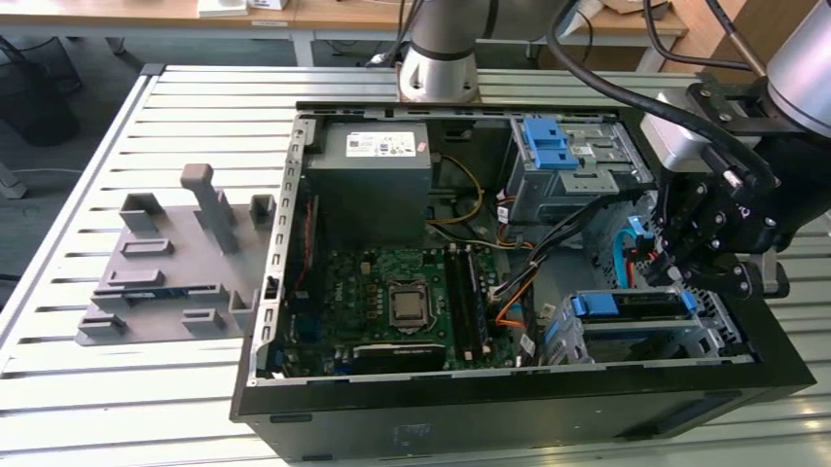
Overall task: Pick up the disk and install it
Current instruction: 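Insert the first disk wire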
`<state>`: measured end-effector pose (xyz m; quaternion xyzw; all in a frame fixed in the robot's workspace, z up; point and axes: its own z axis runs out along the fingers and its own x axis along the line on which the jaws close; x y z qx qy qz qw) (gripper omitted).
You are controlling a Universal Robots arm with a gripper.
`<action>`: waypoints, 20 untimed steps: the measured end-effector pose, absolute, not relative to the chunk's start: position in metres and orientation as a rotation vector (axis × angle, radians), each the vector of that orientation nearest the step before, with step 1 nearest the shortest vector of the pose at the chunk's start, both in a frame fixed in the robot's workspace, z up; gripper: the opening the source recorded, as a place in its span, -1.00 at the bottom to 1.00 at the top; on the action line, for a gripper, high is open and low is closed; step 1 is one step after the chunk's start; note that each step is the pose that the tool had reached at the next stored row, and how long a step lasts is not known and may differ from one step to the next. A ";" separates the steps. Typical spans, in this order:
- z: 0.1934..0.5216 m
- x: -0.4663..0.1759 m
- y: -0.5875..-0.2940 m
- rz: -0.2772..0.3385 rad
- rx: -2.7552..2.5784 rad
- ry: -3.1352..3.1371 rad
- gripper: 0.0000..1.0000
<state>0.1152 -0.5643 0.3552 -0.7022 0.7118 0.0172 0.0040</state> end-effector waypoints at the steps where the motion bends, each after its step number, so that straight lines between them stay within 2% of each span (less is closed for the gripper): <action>1: 0.355 0.115 -0.564 0.054 -2.200 2.230 -0.79; 11: 0.355 0.115 -0.564 0.056 -2.199 2.229 -0.79; 16: 0.355 0.115 -0.564 0.102 -2.173 2.202 -0.79; 20: 0.355 0.117 -0.564 0.103 -2.173 2.201 -0.79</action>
